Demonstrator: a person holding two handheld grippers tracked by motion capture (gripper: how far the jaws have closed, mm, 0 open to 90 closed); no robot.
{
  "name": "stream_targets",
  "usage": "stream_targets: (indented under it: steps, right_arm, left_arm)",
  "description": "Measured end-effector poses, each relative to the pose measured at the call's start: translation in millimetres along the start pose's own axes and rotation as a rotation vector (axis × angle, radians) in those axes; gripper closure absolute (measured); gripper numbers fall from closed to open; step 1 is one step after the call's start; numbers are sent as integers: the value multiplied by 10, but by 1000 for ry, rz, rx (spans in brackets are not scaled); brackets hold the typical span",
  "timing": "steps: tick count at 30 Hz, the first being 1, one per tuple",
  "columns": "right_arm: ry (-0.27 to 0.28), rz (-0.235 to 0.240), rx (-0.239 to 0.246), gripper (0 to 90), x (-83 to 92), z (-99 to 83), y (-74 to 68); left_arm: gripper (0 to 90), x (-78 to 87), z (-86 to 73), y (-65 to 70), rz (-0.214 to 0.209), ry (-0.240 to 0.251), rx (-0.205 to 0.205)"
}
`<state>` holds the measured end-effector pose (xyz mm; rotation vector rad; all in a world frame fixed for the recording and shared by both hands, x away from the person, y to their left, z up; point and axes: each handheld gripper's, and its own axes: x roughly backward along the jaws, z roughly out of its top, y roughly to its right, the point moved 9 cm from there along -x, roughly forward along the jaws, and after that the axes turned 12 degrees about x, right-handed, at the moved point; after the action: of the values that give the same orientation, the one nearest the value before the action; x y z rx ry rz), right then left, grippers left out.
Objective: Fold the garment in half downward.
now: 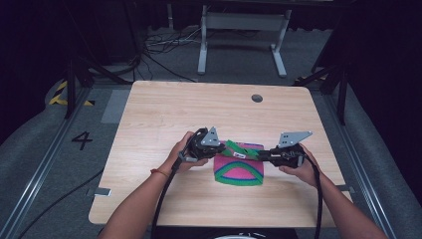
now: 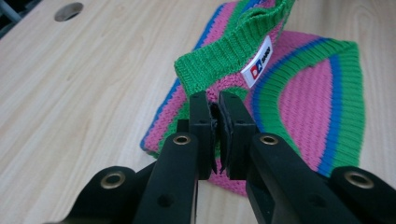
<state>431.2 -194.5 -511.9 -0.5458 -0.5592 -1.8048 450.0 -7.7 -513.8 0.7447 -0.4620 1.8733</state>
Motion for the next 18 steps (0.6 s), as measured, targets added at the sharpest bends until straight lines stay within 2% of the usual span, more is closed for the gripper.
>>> stream_targets:
  steps: [8,14,16,18]
  right_arm:
    - [-54,27,28,804,-26,-119,-209]
    - [-52,34,33,828,-18,-140,-277]
    - [-57,29,30,821,-7,-153,-295]
    - [-54,33,36,806,5,-144,-330]
  left_arm:
    - [842,11,-162,225,-23,-61,-50]
    - [837,-15,-256,301,-27,-83,-58]
    - [817,-13,-302,326,-20,-106,-62]
    - [760,-9,-316,335,-23,-113,-61]
